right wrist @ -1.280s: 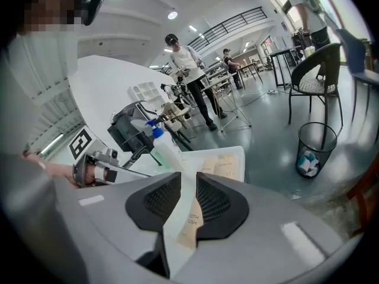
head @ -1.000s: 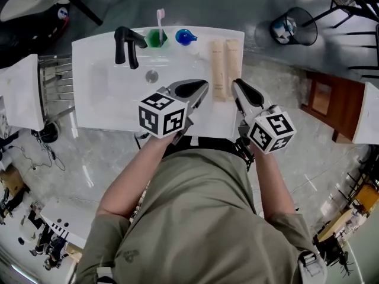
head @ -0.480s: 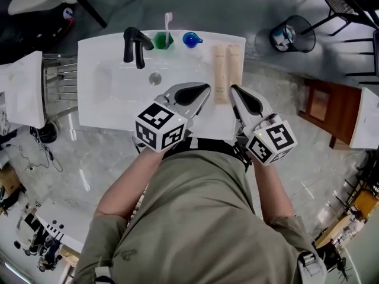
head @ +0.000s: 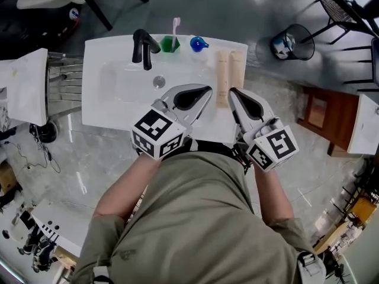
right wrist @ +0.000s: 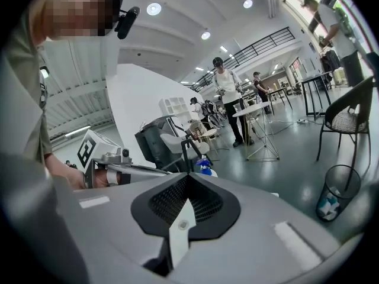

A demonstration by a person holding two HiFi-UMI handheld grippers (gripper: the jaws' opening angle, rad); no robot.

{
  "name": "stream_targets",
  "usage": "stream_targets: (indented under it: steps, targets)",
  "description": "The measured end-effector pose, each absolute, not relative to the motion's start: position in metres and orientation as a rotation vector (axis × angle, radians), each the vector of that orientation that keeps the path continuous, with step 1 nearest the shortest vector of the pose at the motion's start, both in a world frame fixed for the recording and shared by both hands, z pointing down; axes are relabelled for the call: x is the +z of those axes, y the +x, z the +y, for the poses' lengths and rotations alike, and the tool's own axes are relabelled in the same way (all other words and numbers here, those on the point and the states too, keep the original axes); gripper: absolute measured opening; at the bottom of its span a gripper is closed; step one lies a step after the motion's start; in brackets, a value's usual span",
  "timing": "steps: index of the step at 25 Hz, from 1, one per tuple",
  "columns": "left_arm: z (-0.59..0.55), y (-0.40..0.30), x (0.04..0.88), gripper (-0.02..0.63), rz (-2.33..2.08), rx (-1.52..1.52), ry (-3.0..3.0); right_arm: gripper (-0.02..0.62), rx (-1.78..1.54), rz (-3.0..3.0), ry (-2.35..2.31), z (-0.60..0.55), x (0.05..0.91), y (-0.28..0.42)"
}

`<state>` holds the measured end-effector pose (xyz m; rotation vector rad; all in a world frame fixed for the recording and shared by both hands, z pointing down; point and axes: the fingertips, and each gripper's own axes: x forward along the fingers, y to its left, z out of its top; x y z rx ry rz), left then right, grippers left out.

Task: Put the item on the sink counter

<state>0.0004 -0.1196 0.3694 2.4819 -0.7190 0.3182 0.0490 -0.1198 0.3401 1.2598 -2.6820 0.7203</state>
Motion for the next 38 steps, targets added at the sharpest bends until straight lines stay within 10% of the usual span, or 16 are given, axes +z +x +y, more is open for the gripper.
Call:
stream_targets:
  steps: [38]
  targets:
    - [-0.137, -0.017, 0.297, 0.005, -0.858, 0.168, 2.661, 0.011, 0.509, -2.774, 1.159, -0.130, 0.280, 0.020]
